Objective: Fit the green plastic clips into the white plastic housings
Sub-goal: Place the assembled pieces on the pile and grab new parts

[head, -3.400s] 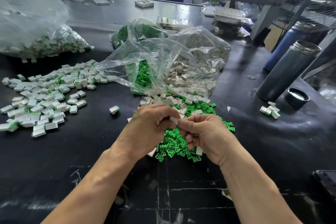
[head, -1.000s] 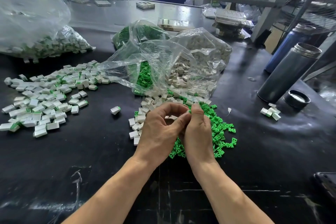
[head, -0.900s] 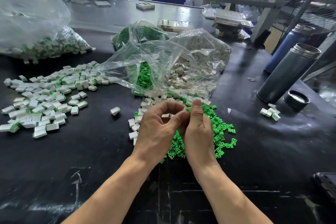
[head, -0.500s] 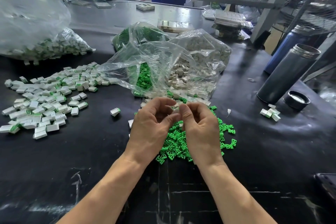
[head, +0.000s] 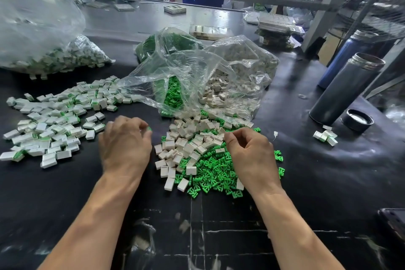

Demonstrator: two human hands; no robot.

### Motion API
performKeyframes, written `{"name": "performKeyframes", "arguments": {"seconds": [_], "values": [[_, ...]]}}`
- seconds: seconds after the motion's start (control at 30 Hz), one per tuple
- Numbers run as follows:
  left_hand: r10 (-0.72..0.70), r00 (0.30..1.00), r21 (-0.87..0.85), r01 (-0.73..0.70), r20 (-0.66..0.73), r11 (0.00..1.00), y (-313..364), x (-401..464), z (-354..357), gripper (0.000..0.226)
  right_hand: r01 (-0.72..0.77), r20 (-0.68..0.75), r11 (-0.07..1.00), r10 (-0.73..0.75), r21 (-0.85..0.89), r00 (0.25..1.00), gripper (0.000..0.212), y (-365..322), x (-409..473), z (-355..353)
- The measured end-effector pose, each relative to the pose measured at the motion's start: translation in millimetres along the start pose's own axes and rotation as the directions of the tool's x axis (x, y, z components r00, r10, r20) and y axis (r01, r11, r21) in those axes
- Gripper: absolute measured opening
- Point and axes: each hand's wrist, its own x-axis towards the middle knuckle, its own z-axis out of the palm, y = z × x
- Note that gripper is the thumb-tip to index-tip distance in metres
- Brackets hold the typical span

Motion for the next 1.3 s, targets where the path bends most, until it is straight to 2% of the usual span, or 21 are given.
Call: {"name": "performKeyframes", "arguments": {"seconds": [0.17, 0.33, 0.43, 0.5, 0.53, 0.6, 0.67, 0.77, 0.9, 1.03, 1.3], "values": [[-0.078, 0.997, -0.022, 0.078, -0.004, 0.997, -7, 6, 1, 0.018, -0.025, 0.077, 0.984, 0.039, -0.175, 0.996, 0.018, 2, 3, -7], [-0.096, 0.995, -0.019, 0.096, -0.015, 0.995, -9, 7, -1, 0.024, -0.026, 0.141, 0.978, 0.056, -0.207, 0.988, 0.007, 0, 4, -13], [-0.021, 0.998, -0.012, 0.020, -0.054, 1.000, -1, 1, -3, 0.031, -0.030, 0.177, 0.978, 0.068, -0.208, 0.982, 0.004, -1, 4, -16], [0.081, 0.995, -0.074, -0.085, -0.061, 0.994, 6, -4, -5, 0.024, -0.035, 0.204, 0.976, 0.079, -0.214, 0.976, 0.004, -1, 5, -18], [0.129, 0.991, -0.164, -0.133, -0.033, 0.977, 10, -6, -6, 0.019, -0.036, 0.213, 0.976, 0.084, -0.216, 0.973, 0.004, -1, 4, -19], [0.190, 0.977, -0.369, -0.141, 0.100, 0.919, 20, -13, -8, 0.011, -0.040, 0.218, 0.975, 0.089, -0.220, 0.972, 0.004, -1, 5, -21], [0.270, 0.932, -0.448, -0.140, 0.242, 0.883, 27, -19, -8, 0.009, -0.036, 0.215, 0.974, 0.086, -0.222, 0.973, 0.003, -2, 5, -21], [0.372, 0.861, -0.425, -0.210, 0.346, 0.880, 33, -25, -4, 0.009, -0.020, 0.239, 0.974, 0.075, -0.225, 0.968, 0.004, -4, 4, -23], [0.397, 0.820, -0.412, -0.221, 0.413, 0.884, 36, -26, -3, 0.013, -0.001, 0.360, 0.970, 0.092, -0.245, 0.928, 0.012, -7, 2, -25], [0.395, 0.819, -0.383, -0.236, 0.417, 0.893, 38, -26, -3, 0.013, 0.044, 0.405, 0.956, 0.080, -0.289, 0.911, 0.020, -8, 0, -24], [0.435, 0.816, -0.313, -0.329, 0.381, 0.891, 36, -25, -1, 0.013, 0.146, 0.387, 0.937, -0.012, -0.319, 0.922, 0.013, -5, 0, -18]]}}
